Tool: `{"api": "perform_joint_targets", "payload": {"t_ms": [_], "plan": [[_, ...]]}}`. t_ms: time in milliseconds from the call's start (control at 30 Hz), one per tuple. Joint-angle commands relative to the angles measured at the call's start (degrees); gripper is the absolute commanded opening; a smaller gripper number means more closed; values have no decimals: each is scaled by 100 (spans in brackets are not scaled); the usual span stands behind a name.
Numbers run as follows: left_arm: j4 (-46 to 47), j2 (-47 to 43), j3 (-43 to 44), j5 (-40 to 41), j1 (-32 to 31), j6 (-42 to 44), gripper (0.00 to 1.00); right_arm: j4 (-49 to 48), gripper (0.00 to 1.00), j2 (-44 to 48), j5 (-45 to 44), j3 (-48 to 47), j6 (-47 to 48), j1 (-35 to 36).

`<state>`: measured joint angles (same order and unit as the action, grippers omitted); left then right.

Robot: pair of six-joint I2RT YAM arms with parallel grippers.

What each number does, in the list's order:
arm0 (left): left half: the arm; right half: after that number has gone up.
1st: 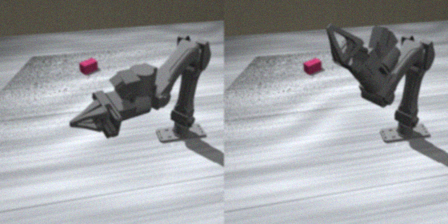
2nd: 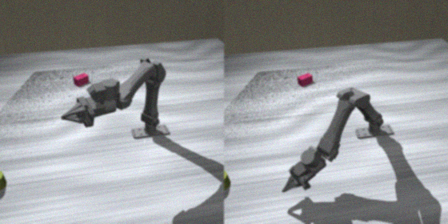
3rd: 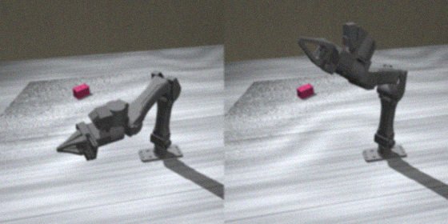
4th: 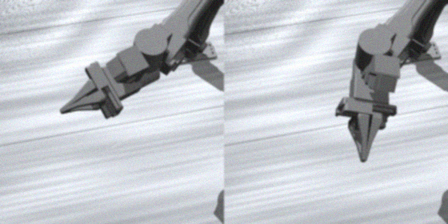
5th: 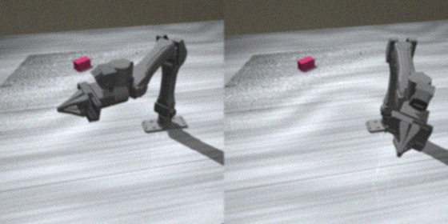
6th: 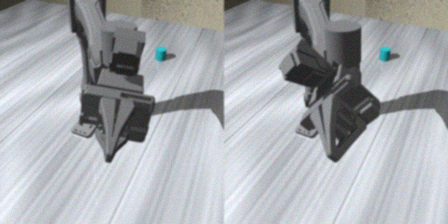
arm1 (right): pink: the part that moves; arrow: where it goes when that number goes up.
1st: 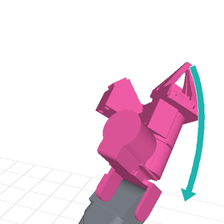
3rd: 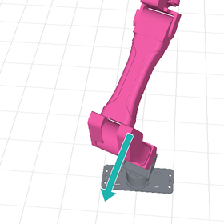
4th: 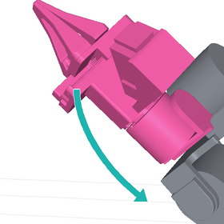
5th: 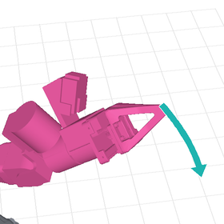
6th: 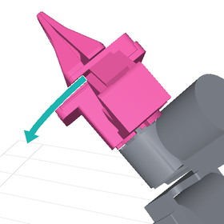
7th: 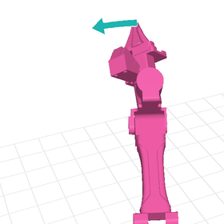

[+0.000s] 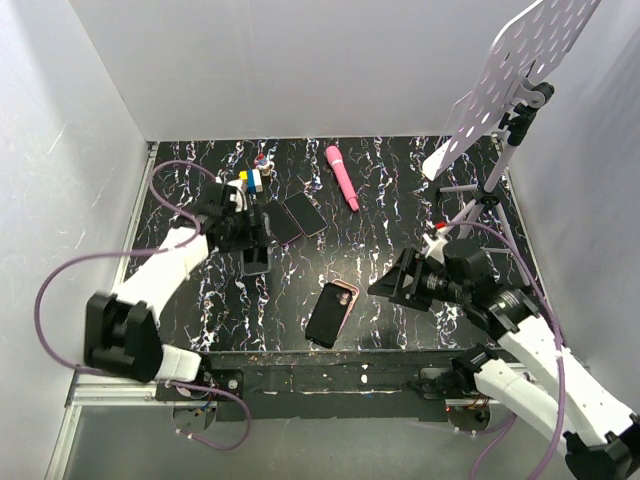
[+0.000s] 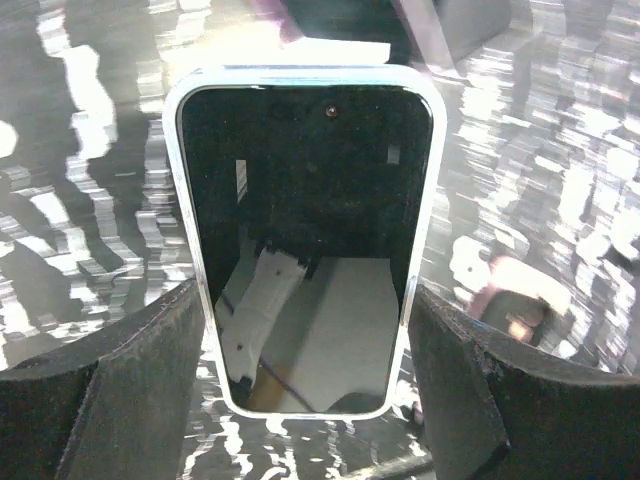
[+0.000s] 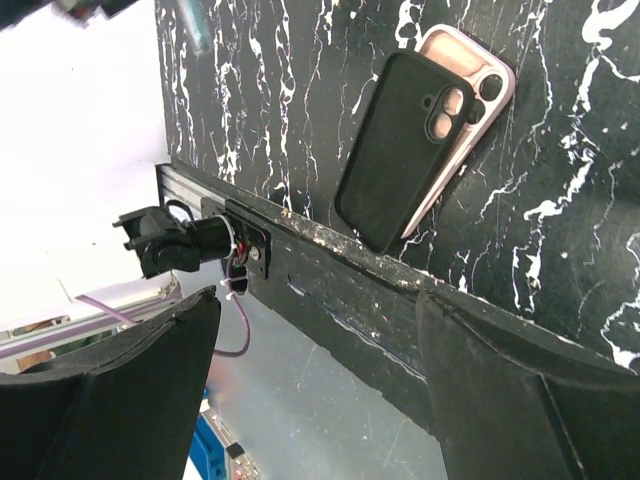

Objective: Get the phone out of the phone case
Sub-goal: Pick up the phone at the center of the board.

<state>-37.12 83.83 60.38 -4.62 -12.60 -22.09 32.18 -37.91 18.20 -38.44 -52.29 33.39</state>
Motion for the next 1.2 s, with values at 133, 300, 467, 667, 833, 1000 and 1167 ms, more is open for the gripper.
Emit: {"api": "perform_joint_targets", "payload": {"t_ms": [133, 300, 467, 667, 833, 1000, 1167], "plan": [[2041, -2502, -1352, -1102, -2051, 441, 0, -1512, 82, -1060, 501, -366, -166, -25], [1982, -2688, -1275, -1014, -2817, 837, 0, -2251, 73, -929, 238, -261, -554, 19], [1753, -2697, -1204, -953, -3239, 978, 0, -2348, 73, -902, -264, -401, -571, 194], [1700, -2653, -1292, -487, -3688, 1022, 0, -2507, 72, -1437, -764, -682, -650, 545], [1603, -2583, -1213, -206, -3855, 1040, 0, -2647, 65, -2035, -967, -893, -694, 906], [1489, -2398, -1125, -22, -3960, 1057, 0, -2867, 60, -2694, -994, -1087, -738, 1301], [1401, -2319, -1037, 75, -3996, 1048, 0, -2910, 54, -2906, -1072, -1035, -773, 1451]]}}
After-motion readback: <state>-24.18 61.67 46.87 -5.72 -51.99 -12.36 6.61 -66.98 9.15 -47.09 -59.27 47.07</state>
